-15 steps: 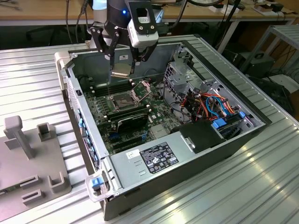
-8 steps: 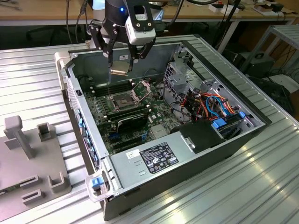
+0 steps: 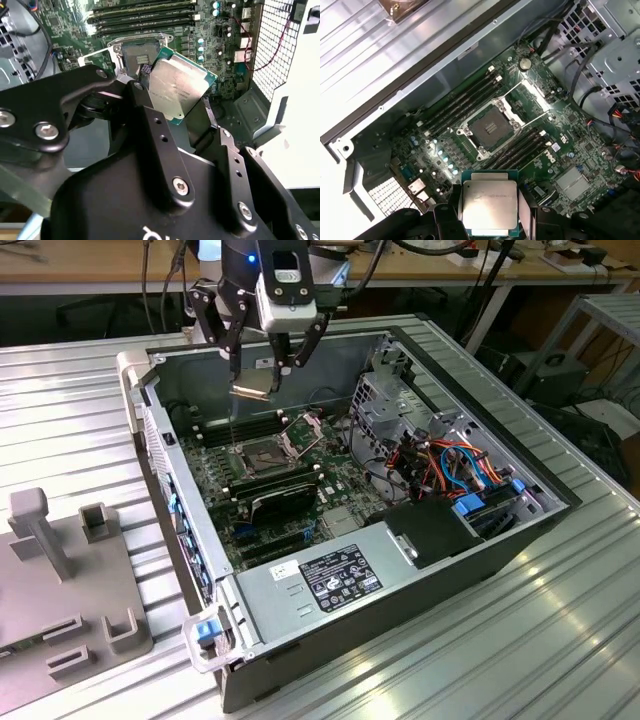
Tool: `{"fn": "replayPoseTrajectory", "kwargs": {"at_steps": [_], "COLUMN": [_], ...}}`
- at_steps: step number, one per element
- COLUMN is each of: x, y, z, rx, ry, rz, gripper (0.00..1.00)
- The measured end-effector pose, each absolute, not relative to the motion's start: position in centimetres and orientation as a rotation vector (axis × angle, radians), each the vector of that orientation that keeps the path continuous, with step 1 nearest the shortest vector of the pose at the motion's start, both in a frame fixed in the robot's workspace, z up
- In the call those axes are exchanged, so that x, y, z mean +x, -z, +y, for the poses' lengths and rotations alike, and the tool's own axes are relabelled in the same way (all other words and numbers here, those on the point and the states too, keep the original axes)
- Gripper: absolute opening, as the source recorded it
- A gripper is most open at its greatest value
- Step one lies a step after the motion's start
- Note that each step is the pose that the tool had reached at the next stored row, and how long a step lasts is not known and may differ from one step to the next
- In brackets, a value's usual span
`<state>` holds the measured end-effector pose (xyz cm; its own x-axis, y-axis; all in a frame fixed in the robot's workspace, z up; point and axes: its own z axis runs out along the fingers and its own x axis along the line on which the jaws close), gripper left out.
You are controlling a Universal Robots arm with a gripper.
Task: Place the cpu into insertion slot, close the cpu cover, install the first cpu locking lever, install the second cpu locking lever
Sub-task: 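Place the cpu into insertion slot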
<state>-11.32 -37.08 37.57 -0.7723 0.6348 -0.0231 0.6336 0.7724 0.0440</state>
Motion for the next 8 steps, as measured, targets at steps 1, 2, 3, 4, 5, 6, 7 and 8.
{"fn": "replayPoseTrajectory", "kwargs": {"at_steps": [1,2,3,4,5,6,7,8], "x": [-11.32,-11.32,-11.32,-11.32,-11.32,-11.32,-11.32,-11.32], "y": [-37.52,-37.42,-37.31,-37.24,-37.17,-37.06,-36.95,-36.84], "z": [-37.08,-37.08,-37.08,-37.08,-37.08,-37.08,-37.08,-37.08], "rx": [1.071,1.130,1.183,1.217,1.246,1.288,1.336,1.376], "ry": [-0.052,-0.051,-0.050,-0.049,-0.049,-0.048,-0.047,-0.046], "rz": [2.913,2.890,2.868,2.854,2.841,2.822,2.799,2.779], "gripper": [0.54,0.54,0.54,0.54,0.54,0.54,0.54,0.54]}}
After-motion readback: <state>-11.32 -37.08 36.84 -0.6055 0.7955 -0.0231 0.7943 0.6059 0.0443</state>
